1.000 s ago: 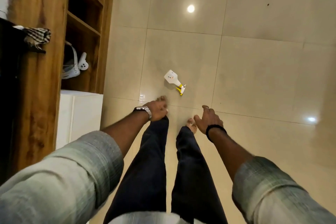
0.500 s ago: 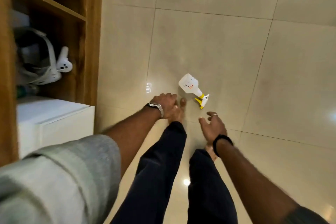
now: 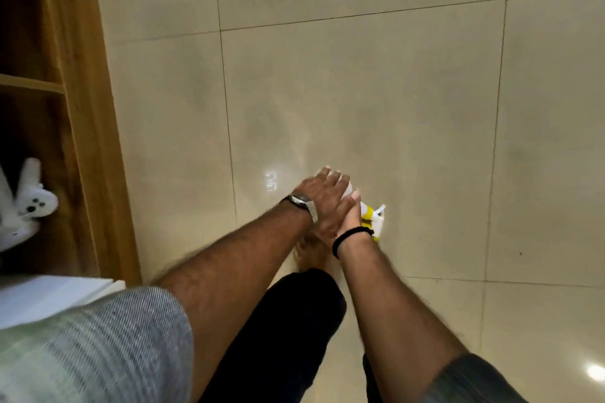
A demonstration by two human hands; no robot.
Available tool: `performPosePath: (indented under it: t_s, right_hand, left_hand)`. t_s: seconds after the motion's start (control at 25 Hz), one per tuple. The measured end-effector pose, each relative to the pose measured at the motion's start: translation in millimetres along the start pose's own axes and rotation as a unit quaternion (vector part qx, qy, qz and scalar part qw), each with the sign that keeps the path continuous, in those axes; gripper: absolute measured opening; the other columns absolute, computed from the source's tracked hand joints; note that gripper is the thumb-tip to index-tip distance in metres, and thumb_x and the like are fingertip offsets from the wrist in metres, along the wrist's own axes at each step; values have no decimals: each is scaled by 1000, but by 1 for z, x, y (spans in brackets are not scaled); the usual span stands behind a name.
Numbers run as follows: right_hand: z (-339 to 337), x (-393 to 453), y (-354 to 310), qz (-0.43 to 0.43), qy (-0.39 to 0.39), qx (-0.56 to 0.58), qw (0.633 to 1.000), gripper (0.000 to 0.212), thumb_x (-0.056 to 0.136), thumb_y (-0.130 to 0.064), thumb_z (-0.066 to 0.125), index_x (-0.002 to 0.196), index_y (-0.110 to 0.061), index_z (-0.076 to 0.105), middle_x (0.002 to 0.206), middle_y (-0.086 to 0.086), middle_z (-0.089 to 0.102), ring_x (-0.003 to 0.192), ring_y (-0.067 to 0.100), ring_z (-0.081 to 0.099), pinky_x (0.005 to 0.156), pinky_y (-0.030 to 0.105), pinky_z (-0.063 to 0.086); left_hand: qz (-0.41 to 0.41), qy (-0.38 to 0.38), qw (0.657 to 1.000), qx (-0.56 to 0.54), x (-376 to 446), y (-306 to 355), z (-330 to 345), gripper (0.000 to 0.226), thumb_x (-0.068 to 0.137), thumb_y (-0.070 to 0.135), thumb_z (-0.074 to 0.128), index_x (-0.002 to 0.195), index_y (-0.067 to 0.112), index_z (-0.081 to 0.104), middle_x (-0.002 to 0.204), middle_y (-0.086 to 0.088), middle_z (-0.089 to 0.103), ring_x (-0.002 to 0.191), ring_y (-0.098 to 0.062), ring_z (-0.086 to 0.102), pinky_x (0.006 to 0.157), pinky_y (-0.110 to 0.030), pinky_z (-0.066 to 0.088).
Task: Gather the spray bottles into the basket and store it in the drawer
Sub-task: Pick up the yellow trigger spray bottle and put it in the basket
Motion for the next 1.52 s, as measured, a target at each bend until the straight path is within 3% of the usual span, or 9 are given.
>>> performPosePath:
  t_s: [0.08, 0.24, 0.36, 0.48, 0.64, 0.72, 0.96, 1.12, 1.52]
  right_hand:
    - [4, 10, 4, -11, -21, 19, 1000, 33, 105, -49, 40, 108, -23, 60, 138, 14, 59, 116, 21, 56, 109, 39, 43]
    - [-23, -57, 5, -74, 65, -183, 978, 50, 85, -57, 71, 111, -15, 68, 99, 8, 78, 84, 24, 76, 72, 38, 63]
    - [-35, -143, 6, -92, 52, -287, 952, 62, 76, -64, 74, 115, -18, 67, 106, 9, 79, 93, 25, 78, 88, 50, 62]
    - [-45, -246, 2, -113, 47, -416, 901, 69, 65, -75, 70, 114, -28, 60, 107, 3, 77, 95, 23, 75, 90, 49, 61]
    - [-41, -361, -9, -163, 23, -529, 832, 76, 62, -79, 64, 118, -29, 55, 111, 7, 73, 94, 26, 71, 89, 48, 60]
    - [-38, -419, -12, -198, -6, -585, 787, 71, 67, -77, 63, 120, -30, 53, 114, 7, 71, 96, 24, 68, 89, 47, 57]
    - [-70, -555, 18, -214, -79, -652, 723, 67, 79, -57, 63, 139, -30, 52, 120, 0, 68, 99, 20, 67, 84, 37, 54]
    - [-111, -596, 80, -165, -93, -734, 652, 82, 69, -76, 55, 138, -32, 53, 126, 2, 69, 108, 25, 69, 100, 51, 55]
    - [-173, -667, 301, -115, -189, -927, 303, 66, 87, -62, 62, 142, -27, 52, 132, 5, 65, 113, 29, 66, 97, 46, 56]
  left_hand:
    - [-13, 12, 999, -33, -12, -6, 1, 80, 95, 61, 0, 143, 11, 41, 142, -16, 50, 136, -39, 41, 111, -49, 38]
    - [-54, 14, 995, -88, -69, -1, -29, 48, 101, 42, 30, 133, 11, 51, 130, -16, 51, 119, -36, 50, 95, -49, 48]
    - [-94, -5, 974, -207, -128, 15, -42, 49, 98, 48, 28, 115, 12, 57, 121, -18, 57, 113, -37, 56, 93, -45, 48]
    - [-138, -11, 945, -296, -209, 60, -65, 40, 103, 42, 30, 94, 12, 54, 101, -14, 61, 103, -37, 61, 78, -35, 40]
    - [-158, 64, 907, -385, -311, 114, -101, 43, 105, 33, 28, 117, 8, 60, 119, -17, 65, 109, -35, 61, 98, -43, 47]
    - [-181, 102, 882, -423, -364, 140, -113, 42, 105, 33, 29, 119, 8, 61, 119, -16, 67, 109, -34, 62, 96, -42, 48]
    - [-226, 171, 825, -489, -495, 193, -72, 40, 84, 65, 24, 102, 50, 57, 115, -4, 72, 112, -37, 63, 103, -58, 45]
    - [-271, 250, 716, -593, -608, 240, -33, 46, 99, 42, 45, 141, 23, 55, 143, -5, 59, 130, -26, 56, 108, -31, 43]
    - [-358, 387, 460, -714, -809, 287, 177, 34, 100, 42, 51, 122, 22, 66, 124, -3, 70, 118, -22, 64, 93, -28, 47]
Point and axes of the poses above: each hand's wrist, its own x-axis towards the middle knuckle, its own z-axis out of the palm, y = z × x, the point moved 6 cm from there along x, towards the middle knuckle
